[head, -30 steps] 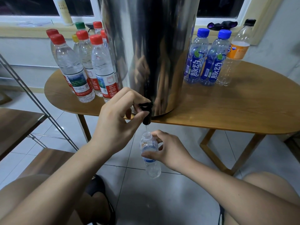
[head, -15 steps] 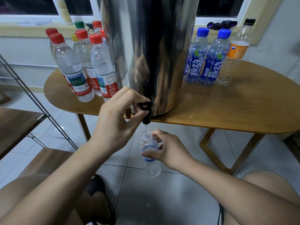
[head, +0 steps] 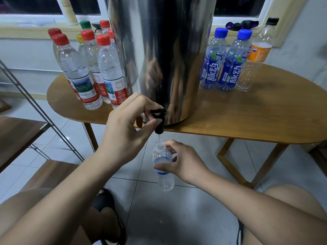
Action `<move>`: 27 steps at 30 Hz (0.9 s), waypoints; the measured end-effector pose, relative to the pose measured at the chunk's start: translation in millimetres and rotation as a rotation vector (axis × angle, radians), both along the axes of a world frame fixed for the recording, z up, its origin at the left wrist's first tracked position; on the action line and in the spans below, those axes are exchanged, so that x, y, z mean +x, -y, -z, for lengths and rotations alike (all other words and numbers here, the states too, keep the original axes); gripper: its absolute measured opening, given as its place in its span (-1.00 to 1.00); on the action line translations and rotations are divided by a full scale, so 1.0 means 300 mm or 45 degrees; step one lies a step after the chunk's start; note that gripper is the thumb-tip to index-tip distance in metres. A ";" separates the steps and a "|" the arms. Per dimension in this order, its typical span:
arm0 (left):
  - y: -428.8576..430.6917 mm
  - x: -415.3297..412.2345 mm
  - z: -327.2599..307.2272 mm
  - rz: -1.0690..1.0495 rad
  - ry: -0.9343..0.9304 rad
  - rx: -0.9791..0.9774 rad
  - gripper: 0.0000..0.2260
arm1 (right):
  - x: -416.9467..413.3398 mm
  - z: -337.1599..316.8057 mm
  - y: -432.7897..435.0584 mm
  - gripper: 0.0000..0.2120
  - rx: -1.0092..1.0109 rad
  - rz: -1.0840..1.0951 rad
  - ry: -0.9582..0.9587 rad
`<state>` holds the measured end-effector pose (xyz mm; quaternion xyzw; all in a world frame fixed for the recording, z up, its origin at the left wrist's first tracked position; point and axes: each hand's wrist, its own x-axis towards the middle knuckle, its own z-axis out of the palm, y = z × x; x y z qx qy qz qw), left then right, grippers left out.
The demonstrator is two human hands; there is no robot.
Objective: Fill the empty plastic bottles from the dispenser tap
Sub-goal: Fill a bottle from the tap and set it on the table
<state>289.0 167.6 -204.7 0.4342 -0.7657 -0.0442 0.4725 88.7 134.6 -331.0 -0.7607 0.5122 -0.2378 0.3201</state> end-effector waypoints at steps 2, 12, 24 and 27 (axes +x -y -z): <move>0.000 0.001 0.001 0.002 -0.005 0.008 -0.77 | 0.000 0.001 0.000 -0.30 0.000 -0.001 0.000; 0.001 0.000 0.000 0.003 -0.006 0.011 -0.78 | -0.002 0.000 0.000 -0.30 0.002 -0.007 -0.009; -0.001 -0.002 -0.001 -0.005 -0.007 0.014 -0.78 | 0.000 0.014 0.006 -0.31 -0.003 0.001 -0.001; -0.002 -0.002 -0.002 -0.009 -0.003 0.016 -0.78 | -0.001 0.014 0.005 -0.32 0.000 -0.006 0.005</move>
